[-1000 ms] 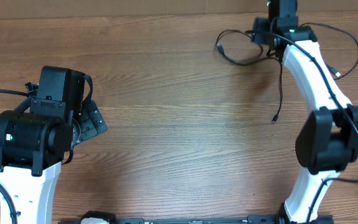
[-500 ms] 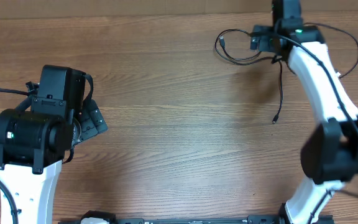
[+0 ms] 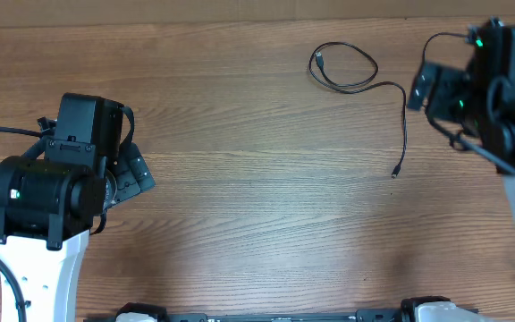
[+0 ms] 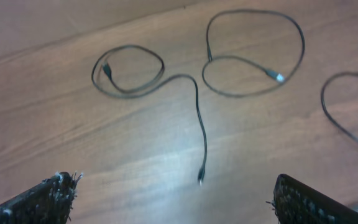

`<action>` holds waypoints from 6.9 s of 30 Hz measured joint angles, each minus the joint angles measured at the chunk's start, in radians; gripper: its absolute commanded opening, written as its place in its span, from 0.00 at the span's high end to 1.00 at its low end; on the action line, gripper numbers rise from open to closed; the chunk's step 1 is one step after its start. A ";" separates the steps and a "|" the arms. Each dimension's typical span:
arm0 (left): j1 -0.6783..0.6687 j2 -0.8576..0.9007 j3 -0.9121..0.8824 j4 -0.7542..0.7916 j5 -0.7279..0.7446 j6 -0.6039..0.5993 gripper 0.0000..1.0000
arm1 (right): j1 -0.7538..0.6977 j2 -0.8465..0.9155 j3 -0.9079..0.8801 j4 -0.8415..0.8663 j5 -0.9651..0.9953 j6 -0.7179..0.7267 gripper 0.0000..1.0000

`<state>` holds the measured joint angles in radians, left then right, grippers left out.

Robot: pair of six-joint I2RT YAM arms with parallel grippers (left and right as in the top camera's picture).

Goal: Untangle cables

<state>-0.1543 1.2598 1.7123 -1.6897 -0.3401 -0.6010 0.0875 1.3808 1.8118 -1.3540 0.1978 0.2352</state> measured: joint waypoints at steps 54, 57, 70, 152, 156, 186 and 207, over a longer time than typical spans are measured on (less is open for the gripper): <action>0.000 0.001 0.000 0.000 0.000 0.000 0.00 | 0.000 -0.420 -0.068 -0.332 -0.015 0.012 0.00; 0.000 0.001 0.000 0.000 0.000 0.000 0.00 | 0.000 -0.432 -0.116 -0.270 -0.015 0.013 0.00; 0.000 0.001 0.000 0.000 0.000 0.000 0.00 | 0.000 -0.747 -0.412 0.185 -0.018 0.016 0.00; 0.000 0.002 0.000 0.000 0.000 0.000 0.00 | 0.000 -1.366 -1.793 1.278 -0.018 -0.060 0.00; 0.000 0.002 0.000 0.000 0.000 0.000 0.01 | -0.010 -1.366 -1.793 1.275 -0.035 -0.146 0.00; 0.000 0.002 0.000 0.000 0.000 0.000 0.00 | -0.068 -1.366 -1.793 1.272 -0.064 -0.254 0.00; -0.001 -0.044 0.000 0.003 0.000 0.000 0.01 | -0.068 -1.366 -1.793 1.275 -0.064 -0.256 0.00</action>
<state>-0.1555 1.2160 1.7123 -1.6863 -0.3401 -0.6006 0.0196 0.0147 0.0185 -0.0792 0.1337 -0.0208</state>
